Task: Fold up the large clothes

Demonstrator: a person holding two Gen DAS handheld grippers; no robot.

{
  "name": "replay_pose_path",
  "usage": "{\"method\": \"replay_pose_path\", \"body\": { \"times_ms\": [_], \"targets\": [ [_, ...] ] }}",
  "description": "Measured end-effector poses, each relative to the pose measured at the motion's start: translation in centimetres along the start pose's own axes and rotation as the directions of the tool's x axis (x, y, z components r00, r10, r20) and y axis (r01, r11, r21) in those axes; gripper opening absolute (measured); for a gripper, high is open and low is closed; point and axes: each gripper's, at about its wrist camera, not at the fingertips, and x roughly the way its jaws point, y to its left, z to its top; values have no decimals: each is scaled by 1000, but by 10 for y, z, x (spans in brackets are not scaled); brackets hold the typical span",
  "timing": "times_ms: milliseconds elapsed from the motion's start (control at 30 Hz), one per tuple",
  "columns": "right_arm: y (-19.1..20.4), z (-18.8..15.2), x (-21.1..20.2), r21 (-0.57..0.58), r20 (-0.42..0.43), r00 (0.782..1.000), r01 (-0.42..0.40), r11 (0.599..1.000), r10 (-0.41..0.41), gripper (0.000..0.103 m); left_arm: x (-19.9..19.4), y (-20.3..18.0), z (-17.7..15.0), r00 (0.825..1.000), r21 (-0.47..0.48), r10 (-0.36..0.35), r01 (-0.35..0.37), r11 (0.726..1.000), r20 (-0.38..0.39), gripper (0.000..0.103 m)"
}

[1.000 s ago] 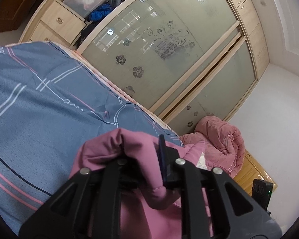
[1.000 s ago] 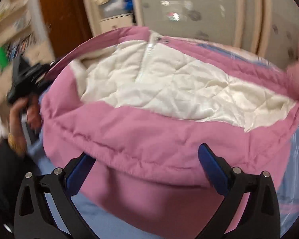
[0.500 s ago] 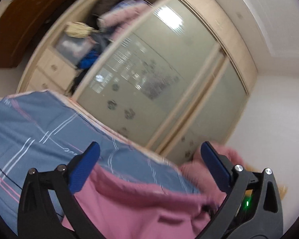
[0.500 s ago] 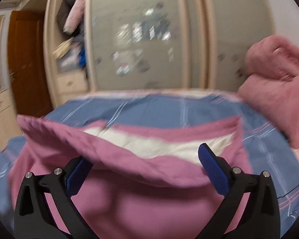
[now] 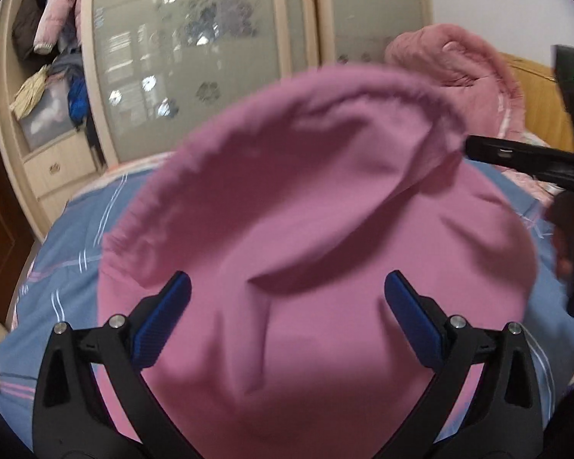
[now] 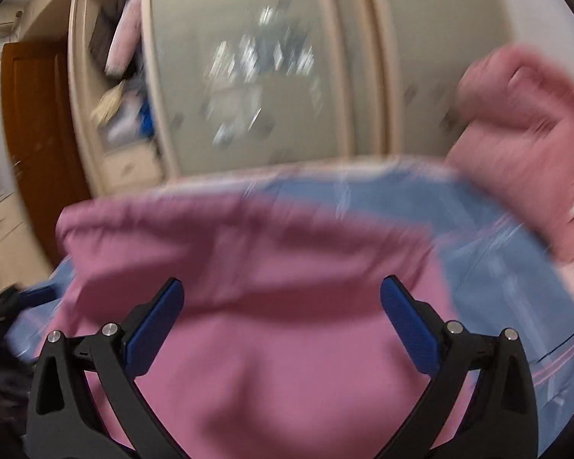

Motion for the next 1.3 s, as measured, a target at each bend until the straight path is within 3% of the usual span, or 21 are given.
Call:
{"method": "replay_pose_path", "body": {
  "times_ms": [100,200,300,367,533,600,667,767,900,967,1000,1033,1133,1167,1233,1300],
  "targets": [
    [13,-9,16,-67,-67,998,-27,997,22,102,23,8,-4,998,-33,64,-64,997,-19,101],
    [29,-19,34,-111,-84,996,-29,993,20,102,41,17,-2,998,-100,54,-56,993,-23,101],
    [48,-20,60,-192,-34,999,15,981,-22,102,58,26,3,999,-136,50,-51,989,-12,101],
    [50,-13,98,-224,-66,994,70,972,-86,102,77,32,15,998,-136,54,-55,989,-11,101],
    [5,37,170,-99,-168,971,157,983,-172,102,127,59,42,998,-197,27,-38,980,-57,101],
    [-13,45,191,-104,-198,953,211,972,-228,102,144,63,54,995,-187,69,-81,979,-67,101],
    [-39,43,213,-107,-230,932,263,959,-281,102,162,80,62,987,-230,135,-153,961,-90,101],
    [-82,26,232,0,-276,915,308,951,-296,102,187,101,61,961,-259,226,-261,930,-156,101],
    [-134,-1,235,170,-306,913,330,929,-269,102,194,130,44,932,-231,316,-351,908,-176,101],
    [-140,-9,234,189,-301,915,332,924,-267,102,193,146,30,894,-189,420,-445,875,-156,101],
    [-138,-12,233,188,-292,918,330,925,-268,102,193,154,21,858,-165,488,-510,844,-159,101],
    [-137,-15,232,189,-286,919,330,925,-270,102,194,168,6,836,-173,519,-546,820,-178,101],
    [-131,-20,237,167,-282,912,352,921,-298,102,190,202,-17,870,-338,434,-492,802,-235,101],
    [-129,-21,239,155,-282,907,364,918,-312,102,188,201,-16,864,-331,449,-502,799,-227,101],
    [-126,-21,237,147,-273,907,369,918,-320,102,189,193,-12,837,-274,500,-546,792,-222,101],
    [-132,-19,230,183,-259,923,336,924,-285,102,188,187,-8,819,-236,528,-571,786,-222,101]
  ]
}}
